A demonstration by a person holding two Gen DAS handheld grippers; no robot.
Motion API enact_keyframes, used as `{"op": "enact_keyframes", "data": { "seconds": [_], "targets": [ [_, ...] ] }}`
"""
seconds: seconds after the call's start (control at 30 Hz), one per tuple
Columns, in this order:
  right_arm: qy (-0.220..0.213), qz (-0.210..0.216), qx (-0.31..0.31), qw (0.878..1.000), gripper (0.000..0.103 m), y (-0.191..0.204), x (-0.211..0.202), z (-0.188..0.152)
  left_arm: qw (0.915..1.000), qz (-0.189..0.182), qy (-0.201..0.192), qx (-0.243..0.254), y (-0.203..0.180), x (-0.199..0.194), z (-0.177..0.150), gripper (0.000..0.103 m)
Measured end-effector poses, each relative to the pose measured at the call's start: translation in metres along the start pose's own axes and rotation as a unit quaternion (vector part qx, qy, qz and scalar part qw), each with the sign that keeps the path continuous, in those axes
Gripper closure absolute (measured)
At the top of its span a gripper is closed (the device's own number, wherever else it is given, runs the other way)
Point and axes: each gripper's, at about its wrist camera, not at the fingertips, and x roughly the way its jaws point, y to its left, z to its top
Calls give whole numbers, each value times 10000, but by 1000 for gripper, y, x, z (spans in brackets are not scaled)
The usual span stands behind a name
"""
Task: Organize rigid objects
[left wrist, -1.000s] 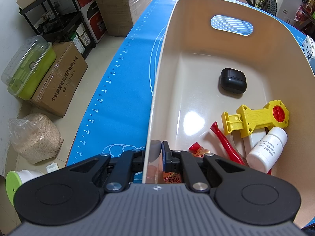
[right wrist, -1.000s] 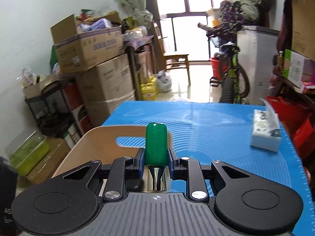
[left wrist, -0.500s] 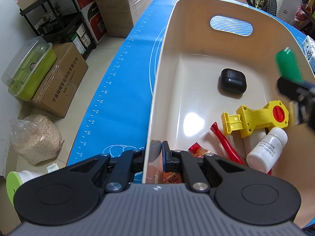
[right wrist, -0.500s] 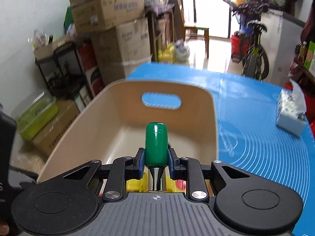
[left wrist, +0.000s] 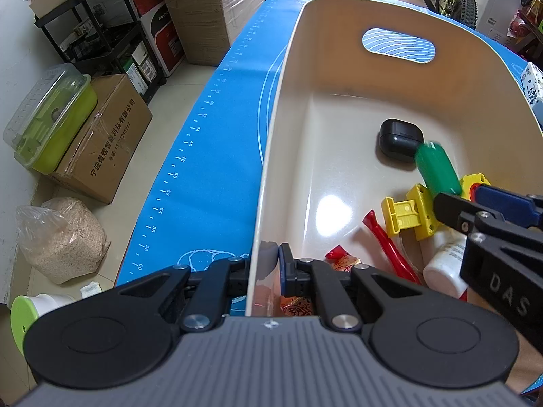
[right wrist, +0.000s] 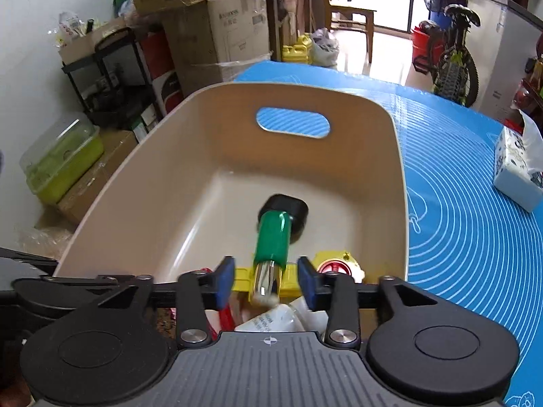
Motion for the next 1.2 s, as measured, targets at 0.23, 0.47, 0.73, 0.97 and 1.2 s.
{"op": "enact_keyframes", "data": {
  "seconds": [0.23,0.47,0.73,0.97,1.2],
  "targets": [
    [-357,-156,34,9992,19,-1,-22,-1,9998,63,-174,-50,1,-10,0,88],
    [-597,-59,514,9969,11,-23,-47,-1,9979,161,-615,-111,-3,-31,-1,31],
    [-855,-164,643,9941,5,-32,-75,-4,9954,189,-937,-111,-13,-57,-4,30],
    [-972,-276,721,9923,5,-43,-104,-11,9918,196,-1259,-125,-16,-87,-13,29],
    [-1122,-587,609,9901,5,-49,-147,-28,9895,80,-1443,-57,-24,-114,-33,28]
  ]
}}
